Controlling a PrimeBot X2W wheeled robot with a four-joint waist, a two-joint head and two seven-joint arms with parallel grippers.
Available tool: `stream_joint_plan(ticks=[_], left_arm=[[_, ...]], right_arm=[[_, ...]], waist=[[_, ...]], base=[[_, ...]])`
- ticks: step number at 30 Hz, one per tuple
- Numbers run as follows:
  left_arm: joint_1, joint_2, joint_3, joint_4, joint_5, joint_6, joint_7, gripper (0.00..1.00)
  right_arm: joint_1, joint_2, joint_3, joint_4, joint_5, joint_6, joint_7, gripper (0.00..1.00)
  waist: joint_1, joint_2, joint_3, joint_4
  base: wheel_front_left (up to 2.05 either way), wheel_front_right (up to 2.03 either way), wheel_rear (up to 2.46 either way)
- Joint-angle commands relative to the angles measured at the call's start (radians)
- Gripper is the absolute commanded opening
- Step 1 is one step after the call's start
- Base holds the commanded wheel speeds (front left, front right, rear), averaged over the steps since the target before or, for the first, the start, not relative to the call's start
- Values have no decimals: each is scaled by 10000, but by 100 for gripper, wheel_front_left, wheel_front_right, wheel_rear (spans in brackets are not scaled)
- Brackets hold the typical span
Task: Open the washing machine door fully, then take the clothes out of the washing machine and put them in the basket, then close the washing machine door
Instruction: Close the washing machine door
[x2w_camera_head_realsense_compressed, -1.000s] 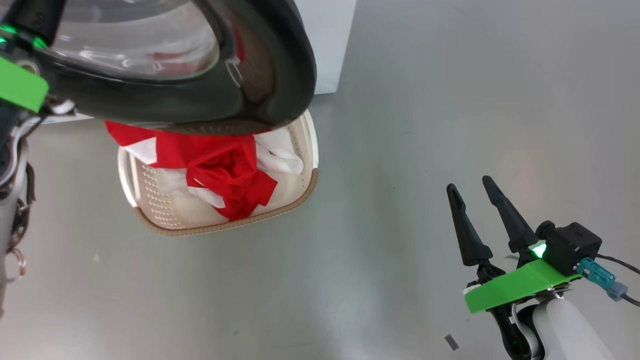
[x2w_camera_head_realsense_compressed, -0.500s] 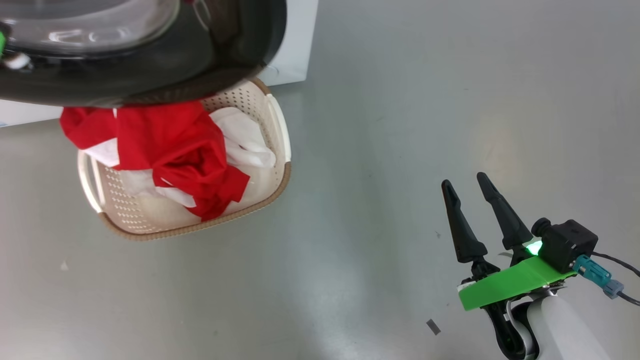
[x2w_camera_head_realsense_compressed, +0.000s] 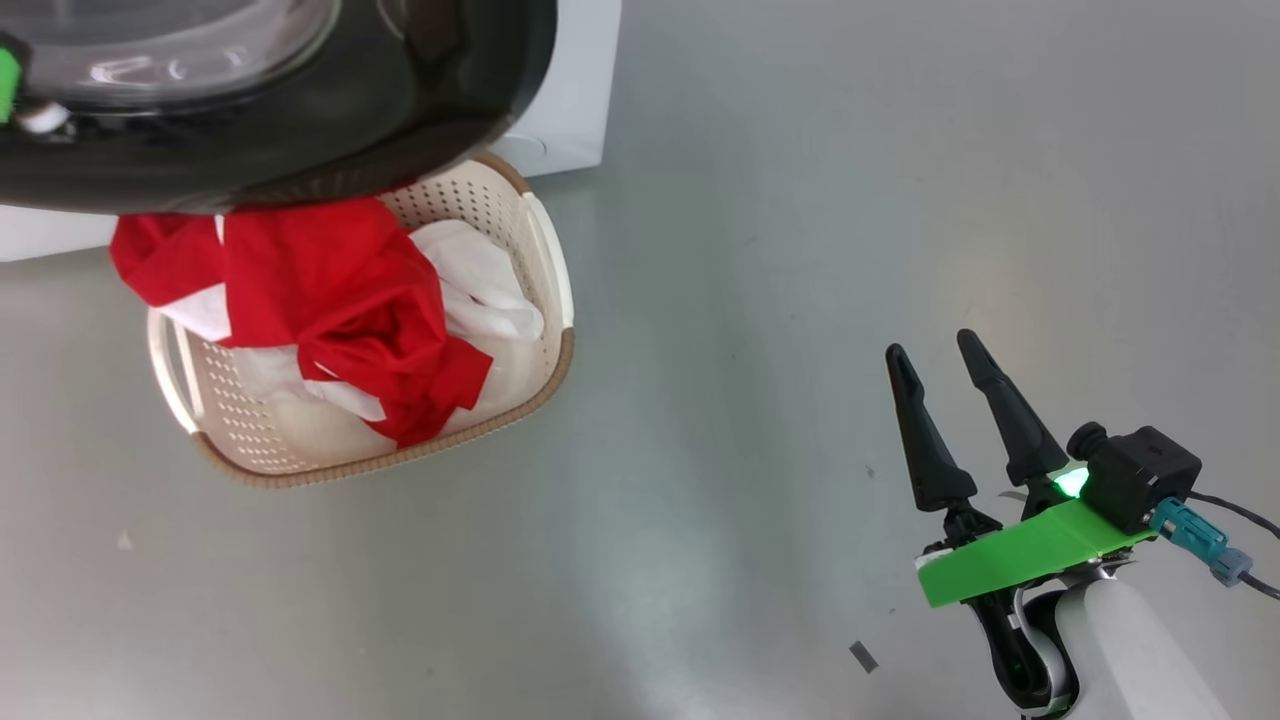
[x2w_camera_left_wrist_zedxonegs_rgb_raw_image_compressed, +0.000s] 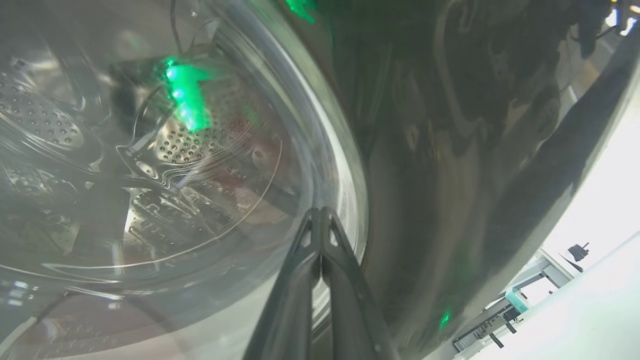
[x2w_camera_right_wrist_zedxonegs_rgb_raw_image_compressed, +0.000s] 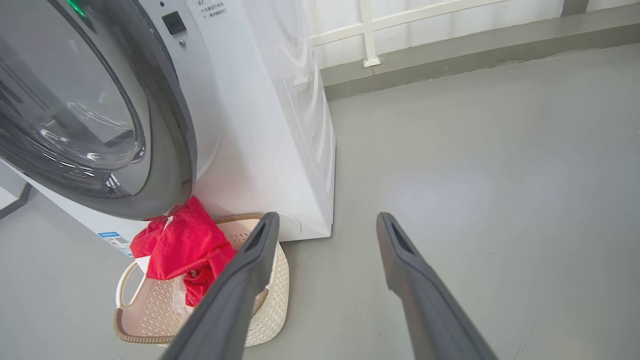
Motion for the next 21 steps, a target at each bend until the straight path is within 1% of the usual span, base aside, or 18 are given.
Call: stream_joint_plan(ticks=[1, 3, 5, 6, 7, 8, 10, 11, 12, 13, 14, 15, 21], left_arm=[[31, 573, 234, -227, -96, -56, -78, 0], [196, 592, 153, -297, -276, -56, -121, 0], [388, 598, 83, -426, -413, -56, -258, 2], [502, 604, 35, -502, -479, -56, -303, 7], [623, 610, -7, -571, -543, -56, -358, 16], [755, 618, -47, -643, -605, -56, -414, 22], [1197, 665, -130, -819, -794, -56, -616, 42], [1354, 660, -135, -860, -869, -56, -711, 49], [1513, 653, -141, -912, -941, -56, -798, 72], [1675, 649, -161, -982, -999, -56, -875, 85], [1843, 660, -184, -1049, -1036, -56, -956, 95], [2016, 663, -185, -1106, -1088, -56, -1058, 100], [3095, 698, -253, -1433, -1309, -56, -1533, 100]], right_arm=[[51, 17, 156, -215, 38, 48, -65, 100], [83, 3, 151, -208, 5, 48, -65, 100], [131, -48, 139, -205, -23, 48, -65, 100], [155, -81, 137, -208, -35, 48, -65, 100], [181, -118, 137, -208, -45, 48, -65, 100], [210, -153, 133, -205, -54, 48, -65, 100], [313, -252, 123, -199, -81, 48, -65, 100], [351, -289, 125, -197, -92, 48, -65, 100], [391, -325, 123, -195, -102, 48, -65, 100], [430, -359, 113, -188, -107, 48, -65, 100], [467, -398, 112, -185, -112, 48, -65, 100], [507, -438, 120, -186, -122, 48, -65, 100], [773, -665, 99, -162, -150, 48, -65, 100]], waist=[[0, -1, -103, 92], [0, -1, -209, 183], [0, -1, -316, 281], [0, -1, -365, 335], [0, -1, -421, 393], [0, -1, -476, 451], [0, -1, -655, 623], [0, -1, -724, 680], [0, -1, -789, 738], [0, -1, -862, 794], [0, -1, -929, 847], [0, -1, -998, 895], [0, -1, -1425, 1185]], base=[[0, 0, 0], [0, 0, 0], [0, 0, 0], [0, 0, 0], [0, 0, 0], [0, 0, 0], [0, 0, 0], [0, 0, 0], [0, 0, 0], [0, 0, 0], [0, 0, 0], [0, 0, 0], [0, 0, 0]])
